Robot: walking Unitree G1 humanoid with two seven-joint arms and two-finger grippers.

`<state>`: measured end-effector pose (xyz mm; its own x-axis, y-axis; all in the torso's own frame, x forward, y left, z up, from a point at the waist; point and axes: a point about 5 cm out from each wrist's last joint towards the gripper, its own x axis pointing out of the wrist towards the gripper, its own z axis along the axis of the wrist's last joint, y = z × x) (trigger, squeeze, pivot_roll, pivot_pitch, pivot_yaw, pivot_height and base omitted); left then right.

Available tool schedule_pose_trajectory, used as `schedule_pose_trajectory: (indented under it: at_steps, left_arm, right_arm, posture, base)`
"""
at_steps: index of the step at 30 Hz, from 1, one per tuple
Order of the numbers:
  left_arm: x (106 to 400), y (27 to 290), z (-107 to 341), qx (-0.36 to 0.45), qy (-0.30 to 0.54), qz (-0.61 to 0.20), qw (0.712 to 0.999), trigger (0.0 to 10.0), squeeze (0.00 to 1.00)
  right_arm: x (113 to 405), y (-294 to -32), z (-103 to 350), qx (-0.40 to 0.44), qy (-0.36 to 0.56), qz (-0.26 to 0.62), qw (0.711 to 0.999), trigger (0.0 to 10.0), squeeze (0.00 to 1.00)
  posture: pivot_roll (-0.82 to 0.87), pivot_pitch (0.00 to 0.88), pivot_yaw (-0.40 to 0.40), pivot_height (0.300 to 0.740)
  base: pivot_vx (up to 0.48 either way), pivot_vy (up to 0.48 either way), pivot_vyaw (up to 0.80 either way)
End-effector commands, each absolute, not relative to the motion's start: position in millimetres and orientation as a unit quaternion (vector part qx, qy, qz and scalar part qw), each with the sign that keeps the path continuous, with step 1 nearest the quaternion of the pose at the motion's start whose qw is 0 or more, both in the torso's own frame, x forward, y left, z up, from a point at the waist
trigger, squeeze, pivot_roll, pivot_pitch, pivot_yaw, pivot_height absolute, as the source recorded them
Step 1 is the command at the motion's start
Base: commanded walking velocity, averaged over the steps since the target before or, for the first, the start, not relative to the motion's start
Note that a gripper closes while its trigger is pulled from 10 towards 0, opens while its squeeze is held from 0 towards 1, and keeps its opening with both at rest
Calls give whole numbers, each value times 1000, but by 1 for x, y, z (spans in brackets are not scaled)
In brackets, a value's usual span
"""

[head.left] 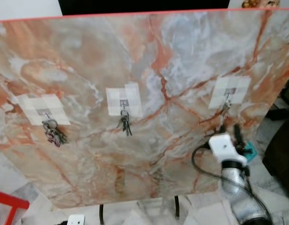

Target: Hang keys on a hook

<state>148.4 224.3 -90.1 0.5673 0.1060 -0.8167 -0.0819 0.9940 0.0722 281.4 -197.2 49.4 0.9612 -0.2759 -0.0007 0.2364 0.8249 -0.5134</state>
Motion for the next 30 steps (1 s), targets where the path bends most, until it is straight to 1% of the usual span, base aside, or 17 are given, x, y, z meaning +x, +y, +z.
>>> schedule_pose_trajectory:
  at_steps: [1,2,3,4,5,7,9,10,13,16,20,21,22,27,30]
  left_arm:
    - [147,225,-91,8,464,57,884,10000,0]
    - [148,224,-91,9,464,56,884,10000,0]
    - [148,224,-91,9,464,56,884,10000,0]
    - [149,224,-90,10,463,55,885,10000,0]
    - [150,224,-90,10,462,54,885,10000,0]
    - [151,224,-89,11,461,54,886,10000,0]
    - [152,224,-89,11,461,54,886,10000,0]
    - [154,223,-89,11,460,54,886,10000,0]
    - [154,223,-89,12,460,55,886,10000,0]
    - [155,224,-88,11,461,55,886,10000,0]
    - [156,224,-88,11,462,56,885,10000,0]
    - [156,223,-88,12,462,54,885,10000,0]
    - [157,223,-88,14,463,52,885,10000,0]
    - [158,222,-88,19,463,46,885,10000,0]
    - [158,221,-88,25,469,42,882,10000,0]
  right_arm:
    - [277,-202,33,-213,99,-131,963,10000,0]
    - [272,-203,16,-176,155,-130,963,10000,0]
    - [272,-203,16,-176,155,-130,963,10000,0]
    - [262,-205,-8,-104,236,-140,956,10000,0]
    - [256,-205,-19,-76,274,-138,949,10000,0]
    - [247,-206,-32,-55,315,-130,938,10000,0]
    - [237,-205,-43,-59,349,-115,928,10000,0]
    - [226,-203,-54,-61,385,-94,916,10000,0]
    - [218,-198,-62,-46,409,-78,908,10000,0]
    - [198,-188,-77,-28,459,-38,887,10000,0]
    - [179,-190,-87,18,493,-74,867,10000,0]
    - [169,-192,-91,31,509,-85,856,10000,0]
    - [165,-192,-93,33,516,-88,852,10000,0]
    - [157,-192,-96,43,521,-79,849,10000,0]
    - [155,-191,-97,28,525,-59,849,10000,0]
  posture:
    - [-49,0,1,740]
    - [-50,0,3,740]
    - [-50,0,3,740]
    - [-49,0,3,740]
    - [-47,0,2,740]
    - [-49,0,1,740]
    - [-49,0,2,740]
    - [-47,0,2,740]
    - [-44,0,0,740]
    - [-44,0,-1,740]
    - [-34,0,-2,740]
    - [-34,0,-2,740]
    - [-34,0,-2,740]
    - [-41,0,1,740]
    - [-41,0,1,740]
  base:
    - [0,0,0]
    - [0,0,0]
    - [0,0,0]
    - [0,0,0]
    - [0,0,0]
    - [0,0,0]
    - [0,0,0]
    - [0,0,0]
    - [0,0,0]
    - [0,0,0]
    - [0,0,0]
    - [0,0,0]
    - [0,0,0]
    - [0,0,0]
    - [0,0,0]
